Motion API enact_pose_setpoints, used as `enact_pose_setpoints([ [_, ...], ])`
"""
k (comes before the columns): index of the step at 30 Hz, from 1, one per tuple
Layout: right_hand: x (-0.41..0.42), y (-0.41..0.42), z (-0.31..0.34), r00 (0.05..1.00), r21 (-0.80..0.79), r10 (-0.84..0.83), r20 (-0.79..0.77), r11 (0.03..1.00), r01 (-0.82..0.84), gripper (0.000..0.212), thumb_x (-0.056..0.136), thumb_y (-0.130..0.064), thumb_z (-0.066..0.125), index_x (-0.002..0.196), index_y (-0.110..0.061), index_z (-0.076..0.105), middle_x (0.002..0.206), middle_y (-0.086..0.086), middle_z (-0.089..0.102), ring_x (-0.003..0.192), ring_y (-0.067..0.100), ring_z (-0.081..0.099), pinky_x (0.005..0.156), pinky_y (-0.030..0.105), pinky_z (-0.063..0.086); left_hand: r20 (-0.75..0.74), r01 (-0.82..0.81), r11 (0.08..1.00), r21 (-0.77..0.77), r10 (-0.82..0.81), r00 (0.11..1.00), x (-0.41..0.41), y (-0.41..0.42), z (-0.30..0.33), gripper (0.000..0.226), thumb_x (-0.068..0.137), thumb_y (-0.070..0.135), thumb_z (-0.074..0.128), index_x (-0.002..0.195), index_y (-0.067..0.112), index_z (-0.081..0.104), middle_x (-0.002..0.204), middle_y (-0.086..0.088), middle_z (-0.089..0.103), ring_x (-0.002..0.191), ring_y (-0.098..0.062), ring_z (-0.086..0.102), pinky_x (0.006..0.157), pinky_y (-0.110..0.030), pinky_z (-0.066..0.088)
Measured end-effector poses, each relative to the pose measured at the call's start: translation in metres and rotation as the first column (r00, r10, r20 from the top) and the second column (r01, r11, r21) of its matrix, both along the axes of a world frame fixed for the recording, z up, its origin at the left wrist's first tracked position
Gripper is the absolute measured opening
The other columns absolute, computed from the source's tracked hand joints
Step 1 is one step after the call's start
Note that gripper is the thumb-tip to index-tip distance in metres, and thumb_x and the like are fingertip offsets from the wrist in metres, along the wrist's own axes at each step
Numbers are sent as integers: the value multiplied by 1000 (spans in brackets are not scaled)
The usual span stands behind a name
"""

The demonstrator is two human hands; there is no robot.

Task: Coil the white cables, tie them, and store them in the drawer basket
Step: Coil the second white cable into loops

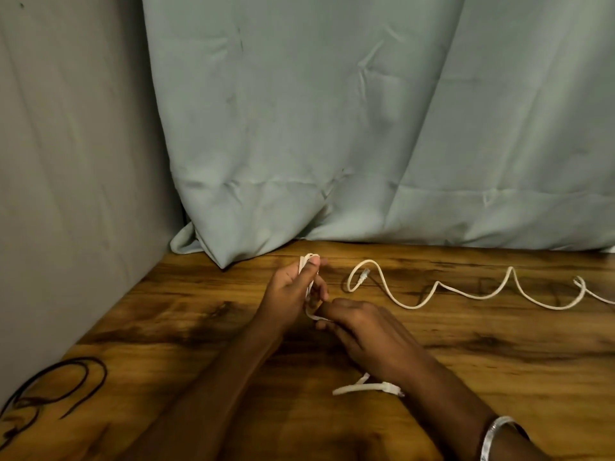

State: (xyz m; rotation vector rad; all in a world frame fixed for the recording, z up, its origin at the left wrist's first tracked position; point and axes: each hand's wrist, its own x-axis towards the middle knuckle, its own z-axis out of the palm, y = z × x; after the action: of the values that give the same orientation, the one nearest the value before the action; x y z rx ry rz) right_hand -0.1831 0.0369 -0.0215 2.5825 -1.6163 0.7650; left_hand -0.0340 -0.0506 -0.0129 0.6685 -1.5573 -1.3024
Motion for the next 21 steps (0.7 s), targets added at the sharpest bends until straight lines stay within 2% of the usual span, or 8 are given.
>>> enact_pose_setpoints([
  [2, 0, 0, 1, 999, -7, 4, 53, 1000, -4, 20, 105, -26, 56, 117, -39, 65, 109, -17, 70, 90, -2, 61, 71, 20, 46, 29, -6, 999, -48, 8, 1000, -2, 2, -2, 30, 105, 26, 43, 109, 8, 66, 62, -4, 65, 54, -9, 60, 55, -18, 46],
  [5, 0, 2, 3, 992, -5, -11, 128, 1000, 12, 16, 103, -35, 58, 113, -37, 70, 103, -17, 73, 88, -1, 65, 71, 24, 51, 191, -10, 991, -130, 35, 981, -2, -2, -13, 36, 104, 29, 48, 86, 6, 69, 69, -3, 67, 75, -15, 67, 69, -20, 50],
  [7, -3, 2, 4, 975, 15, -29, 220, 1000, 26, 11, 99, -41, 64, 108, -40, 69, 98, -16, 75, 86, 0, 68, 73, 31, 55, 294, 63, 989, -136, -20, 955, 0, -1, -18, 37, 103, 36, 50, 82, 12, 69, 66, 1, 63, 69, -15, 60, 68, -31, 46],
  [9, -9, 1, 6, 942, 32, -91, 323, 996, 85, 14, 91, -45, 74, 99, -38, 64, 88, -14, 72, 81, 5, 68, 71, 44, 57, 350, 118, 987, -109, -73, 934, 2, 1, -18, 35, 101, 34, 51, 75, 16, 66, 66, 0, 61, 64, -13, 54, 64, -34, 41],
  [12, -16, -1, 6, 904, 58, -153, 399, 988, 142, 21, 87, -48, 78, 97, -37, 63, 84, -11, 70, 78, 9, 68, 70, 48, 59, 331, 121, 993, 13, -119, 936, 5, 4, -10, 39, 100, 27, 55, 65, 12, 64, 55, -4, 51, 49, -12, 43, 52, -28, 31],
  [15, -18, -3, 6, 896, 90, -169, 410, 985, 145, 22, 85, -47, 79, 97, -33, 67, 82, -7, 71, 76, 9, 69, 70, 49, 59, 329, 207, 976, 65, -217, 919, 10, 5, -4, 50, 98, 41, 55, 65, 5, 62, 52, -11, 45, 43, -15, 36, 46, -23, 27],
  [18, -19, -3, 6, 812, 176, -206, 545, 976, 129, 21, 82, -36, 87, 87, -22, 72, 72, 9, 69, 61, 12, 61, 62, 42, 54, 319, 289, 952, 99, -306, 897, 14, 10, -2, 45, 89, 46, 61, 54, 17, 58, 47, -3, 41, 42, -12, 32, 43, -21, 26],
  [21, -18, 3, 9, 737, 186, -146, 660, 982, 27, 25, 87, -44, 81, 89, -19, 74, 77, 9, 74, 70, 20, 72, 64, 40, 59, 261, 252, 962, 101, -270, 927, 13, 8, -1, 50, 88, 50, 63, 50, 20, 54, 43, 0, 38, 38, -10, 29, 42, -19, 25],
])
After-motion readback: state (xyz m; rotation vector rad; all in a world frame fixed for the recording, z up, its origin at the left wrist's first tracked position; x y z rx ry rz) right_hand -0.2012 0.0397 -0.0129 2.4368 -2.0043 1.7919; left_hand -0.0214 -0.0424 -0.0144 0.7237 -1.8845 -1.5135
